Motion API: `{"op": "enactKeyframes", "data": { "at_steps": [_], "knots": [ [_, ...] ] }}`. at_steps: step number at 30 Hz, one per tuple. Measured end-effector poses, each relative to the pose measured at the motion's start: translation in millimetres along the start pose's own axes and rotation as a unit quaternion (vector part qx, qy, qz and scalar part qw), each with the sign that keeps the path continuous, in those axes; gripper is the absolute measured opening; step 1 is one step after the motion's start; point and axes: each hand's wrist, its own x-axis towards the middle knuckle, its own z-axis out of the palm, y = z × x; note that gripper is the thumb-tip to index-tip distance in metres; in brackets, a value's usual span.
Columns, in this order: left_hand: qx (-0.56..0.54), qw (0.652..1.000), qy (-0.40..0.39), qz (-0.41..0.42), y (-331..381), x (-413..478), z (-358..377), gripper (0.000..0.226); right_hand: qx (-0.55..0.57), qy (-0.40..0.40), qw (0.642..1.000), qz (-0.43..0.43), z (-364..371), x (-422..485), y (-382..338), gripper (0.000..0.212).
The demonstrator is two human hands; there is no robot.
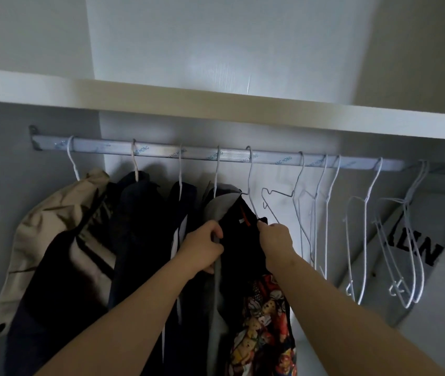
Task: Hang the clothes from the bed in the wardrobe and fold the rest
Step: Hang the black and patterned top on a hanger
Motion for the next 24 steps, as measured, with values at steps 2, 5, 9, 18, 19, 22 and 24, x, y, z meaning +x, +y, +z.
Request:
{"op": "enactKeyframes", "data": {
  "at_steps": [2,5,9,18,19,22,24],
  "knots": [
    [-0.025,0.999,-0.017,-0.011,1.2,-1.9,-3.0,0.028,-0.04,0.013,0.999,-0.032,5.1,-1.9,4.1,0.037],
    [-0.033,0.999,-0.029,-0.013,-0.5,-7.7,-8.2,0.028,-0.09,-0.001,0.993,-0.075,18.5,-14.1,7.7,0.024],
    [-0.044,0.999,-0.025,-0.003,-6.7,-19.0,-13.9,0.029,-0.152,-0.067,0.982,-0.089,35.5,-30.9,18.6,0.031],
    [-0.011,0.998,0.03,0.044,-25.3,-43.4,-13.2,0.034,-0.16,-0.075,0.98,-0.091,34.5,-61.9,32.8,0.04],
    [-0.002,0.998,0.033,0.045,-25.3,-47.2,-13.0,0.031,-0.162,-0.072,0.981,-0.085,33.5,-67.5,35.7,0.038],
    [0.001,0.997,0.049,0.059,-25.5,-58.4,-8.2,0.022,-0.156,-0.062,0.983,-0.072,27.5,-84.8,45.0,0.034],
    [-0.009,0.996,0.055,0.068,-25.2,-68.6,-1.6,0.019,-0.141,-0.045,0.987,-0.061,20.1,-99.6,53.9,0.031]
  ]
}}
